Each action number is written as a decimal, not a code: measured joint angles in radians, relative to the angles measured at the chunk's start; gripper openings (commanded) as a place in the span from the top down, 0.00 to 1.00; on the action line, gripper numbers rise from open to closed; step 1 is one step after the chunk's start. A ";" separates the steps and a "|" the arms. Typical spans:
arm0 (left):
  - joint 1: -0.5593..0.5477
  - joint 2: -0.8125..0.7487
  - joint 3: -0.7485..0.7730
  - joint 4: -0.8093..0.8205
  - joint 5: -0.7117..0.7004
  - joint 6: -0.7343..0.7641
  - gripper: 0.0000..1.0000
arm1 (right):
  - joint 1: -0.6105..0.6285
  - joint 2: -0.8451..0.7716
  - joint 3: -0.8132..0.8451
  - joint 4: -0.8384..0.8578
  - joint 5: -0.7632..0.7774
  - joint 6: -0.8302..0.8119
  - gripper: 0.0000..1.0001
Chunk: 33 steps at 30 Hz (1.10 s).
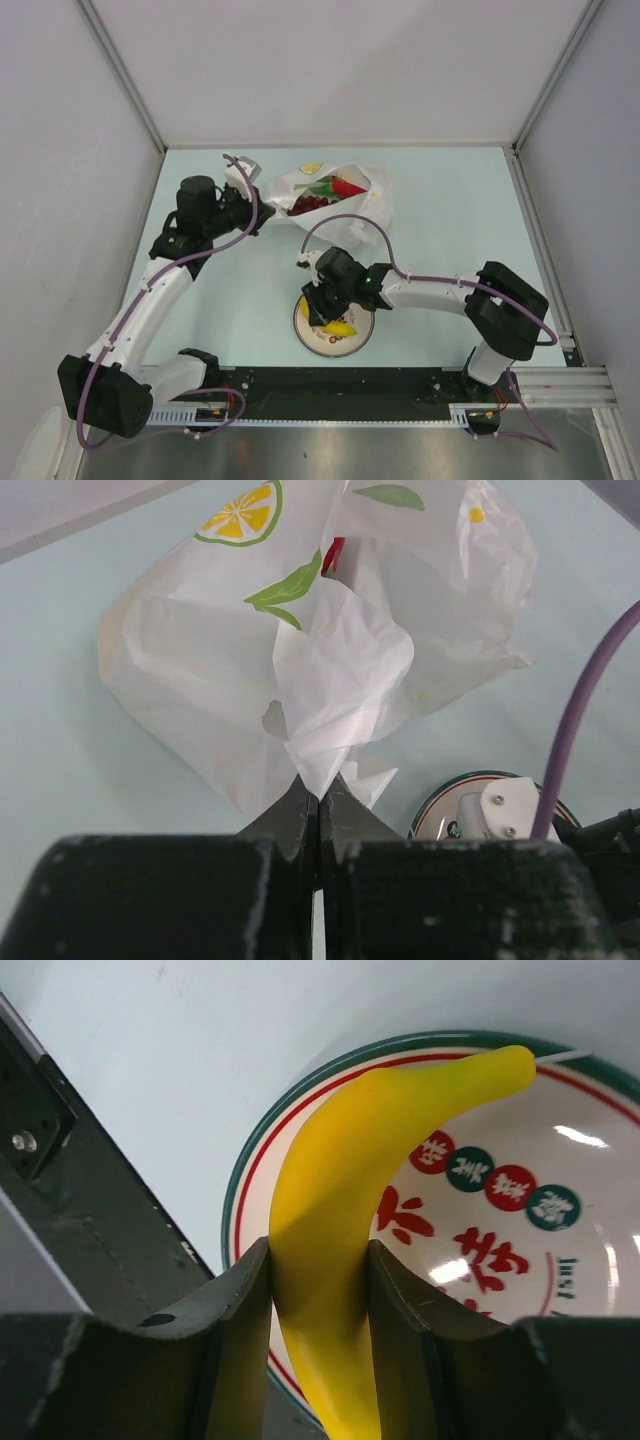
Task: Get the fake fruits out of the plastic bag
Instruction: Place the fake fruit on the plate.
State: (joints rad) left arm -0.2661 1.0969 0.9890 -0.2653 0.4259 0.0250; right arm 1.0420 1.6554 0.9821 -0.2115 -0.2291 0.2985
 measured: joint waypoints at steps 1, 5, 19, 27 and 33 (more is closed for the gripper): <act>0.001 0.000 0.000 0.000 0.001 0.000 1.00 | 0.000 0.004 0.001 0.001 -0.006 0.026 0.68; 0.008 -0.001 0.000 -0.002 0.005 0.000 1.00 | 0.000 0.037 0.008 0.024 -0.024 0.129 0.69; 0.020 -0.003 0.000 -0.003 0.019 -0.008 1.00 | 0.005 0.092 0.015 0.051 -0.055 0.284 0.20; 0.023 -0.003 0.000 -0.003 0.024 -0.026 1.00 | -0.005 0.065 0.026 0.010 -0.129 0.245 0.00; 0.024 -0.003 0.006 -0.003 0.024 -0.026 1.00 | -0.150 -0.053 0.076 -0.193 -0.184 0.118 0.01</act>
State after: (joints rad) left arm -0.2417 1.0939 0.9947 -0.2684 0.4500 -0.0010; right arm 0.8925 1.6020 1.0584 -0.4042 -0.4133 0.4164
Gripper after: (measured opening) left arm 0.005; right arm 0.993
